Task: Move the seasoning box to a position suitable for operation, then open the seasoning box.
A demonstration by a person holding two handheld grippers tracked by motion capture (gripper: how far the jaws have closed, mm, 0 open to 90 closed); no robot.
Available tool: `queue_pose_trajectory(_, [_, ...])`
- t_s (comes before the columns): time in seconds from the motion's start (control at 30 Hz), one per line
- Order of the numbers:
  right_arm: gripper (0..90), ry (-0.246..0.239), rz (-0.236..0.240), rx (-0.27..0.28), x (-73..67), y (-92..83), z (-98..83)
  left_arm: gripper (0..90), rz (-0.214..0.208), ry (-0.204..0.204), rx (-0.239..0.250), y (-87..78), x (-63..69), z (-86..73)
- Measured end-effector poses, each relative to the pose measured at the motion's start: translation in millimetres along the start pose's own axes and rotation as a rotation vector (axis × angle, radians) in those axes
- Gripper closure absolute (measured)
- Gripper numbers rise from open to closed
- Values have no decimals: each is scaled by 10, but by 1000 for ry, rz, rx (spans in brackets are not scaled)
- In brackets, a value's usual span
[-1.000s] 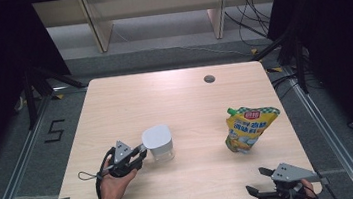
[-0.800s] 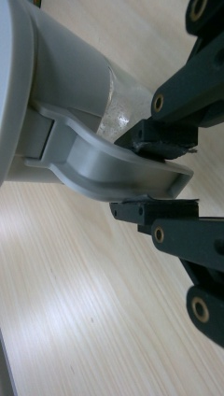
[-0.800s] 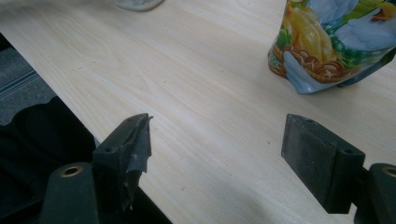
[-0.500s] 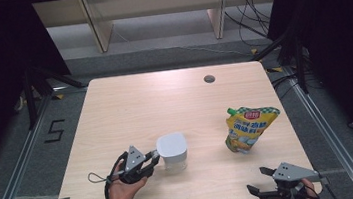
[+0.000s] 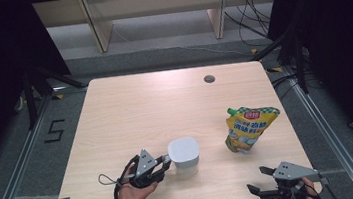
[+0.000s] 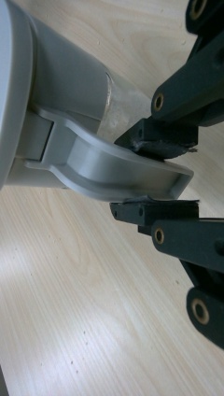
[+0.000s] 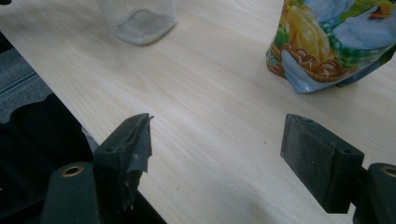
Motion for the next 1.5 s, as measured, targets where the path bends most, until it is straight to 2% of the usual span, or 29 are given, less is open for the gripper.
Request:
queue_pose_trajectory(0.03, [256, 21, 4, -4, -20, -1, -6, 698, -6, 16, -2, 2, 14, 1])
queue_pose_trajectory(0.17, [256, 21, 8, -15, -44, 6, -15, 696, -37, 16, -2, 7, 126, 0])
queue_pose_trajectory(0.23, [256, -2, 2, -9, -31, 4, -11, 696, -51, 40, 2, 3, 184, 22])
queue_pose_trajectory(0.3, [256, 11, -3, -12, -25, -13, -25, 696, -72, 51, 2, 1, 242, 31])
queue_pose_trajectory(0.33, [256, -3, -5, -4, -10, -14, -20, 696, -90, 39, -2, -3, 284, 22])
queue_pose_trajectory(0.37, [256, 18, -3, -2, -21, -17, -24, 696, -101, 47, -1, -7, 307, 14])
queue_pose_trajectory(0.4, [256, 14, 7, -9, -20, -16, -32, 696, -103, 61, -6, -19, 315, -1])
queue_pose_trajectory(0.5, [256, -2, -8, -5, -2, -24, -27, 695, -119, 54, -12, -56, 347, -24])
queue_pose_trajectory(0.53, [256, 0, -13, -8, -3, -27, -31, 695, -117, 50, -7, -60, 347, -25])
queue_pose_trajectory(0.57, [256, 41, -5, -18, -41, -34, -49, 695, -116, 57, -10, -67, 335, -31])
queue_pose_trajectory(0.6, [256, 27, -10, -15, -32, -34, -45, 691, -124, 76, -10, -72, 320, -27])
queue_pose_trajectory(0.63, [256, 30, -10, -14, -33, -37, -45, 675, -132, 23, -3, -84, 337, -17])
queue_pose_trajectory(0.67, [256, 12, -1, -9, -25, -32, -34, 596, -133, 0, 14, -101, 328, 18])
queue_pose_trajectory(0.7, [256, 26, 0, -19, -38, -35, -42, 513, -129, -20, 26, -125, 316, 50])
queue_pose_trajectory(0.77, [256, 11, -2, -13, -30, -17, -31, 441, -133, -3, 51, -182, 280, 121])
queue_pose_trajectory(0.83, [256, 17, 3, -21, -31, -14, -38, 360, -145, -25, 66, -232, 289, 168])
queue_pose_trajectory(0.9, [256, 9, 0, -20, -17, -10, -37, 342, -163, -9, 79, -274, 291, 206])
queue_pose_trajectory(1.0, [255, 16, -6, -19, -12, -11, -42, 305, -156, -30, 45, -322, 316, 204])
queue_pose_trajectory(1.07, [256, 2, -2, -16, -12, -15, -38, 291, -158, -34, 49, -345, 325, 210])
queue_pose_trajectory(1.1, [255, 6, -6, -21, -17, -23, -43, 287, -163, -15, 53, -355, 319, 217])
queue_pose_trajectory(1.2, [256, 7, -8, -23, -27, -15, -47, 278, -170, -31, 58, -394, 343, 253])
queue_pose_trajectory(1.23, [255, 6, -8, -26, -32, -10, -50, 274, -169, -14, 63, -412, 342, 269])
queue_pose_trajectory(1.27, [255, -3, 6, -27, -35, 1, -51, 267, -170, -35, 62, -425, 363, 277])
queue_pose_trajectory(1.3, [255, -3, 4, -31, -31, 1, -54, 259, -182, -32, 72, -431, 380, 292])
queue_pose_trajectory(1.37, [255, 0, -6, -29, -26, -3, -53, 256, -181, -9, 78, -452, 388, 316])
queue_pose_trajectory(1.4, [255, 2, -4, -27, -30, 1, -52, 257, -175, -25, 77, -463, 396, 327])
queue_pose_trajectory(1.43, [255, 5, -4, -29, -31, -1, -53, 260, -169, -11, 81, -474, 386, 344])
queue_pose_trajectory(1.47, [256, 7, -3, -28, -32, 0, -51, 260, -166, -35, 86, -477, 393, 359])
queue_pose_trajectory(1.5, [255, 8, 4, -26, -39, 10, -47, 259, -153, -26, 83, -478, 371, 365])
Point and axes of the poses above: each handheld gripper's, and its own axes: y roughly forward along the jaws, z roughly out of its top, x roughly to its right, the point moved 10 cm from there along y, roughly forward along the jaws, and after that the axes turned 6 degrees about z, right-handed, at the moved point
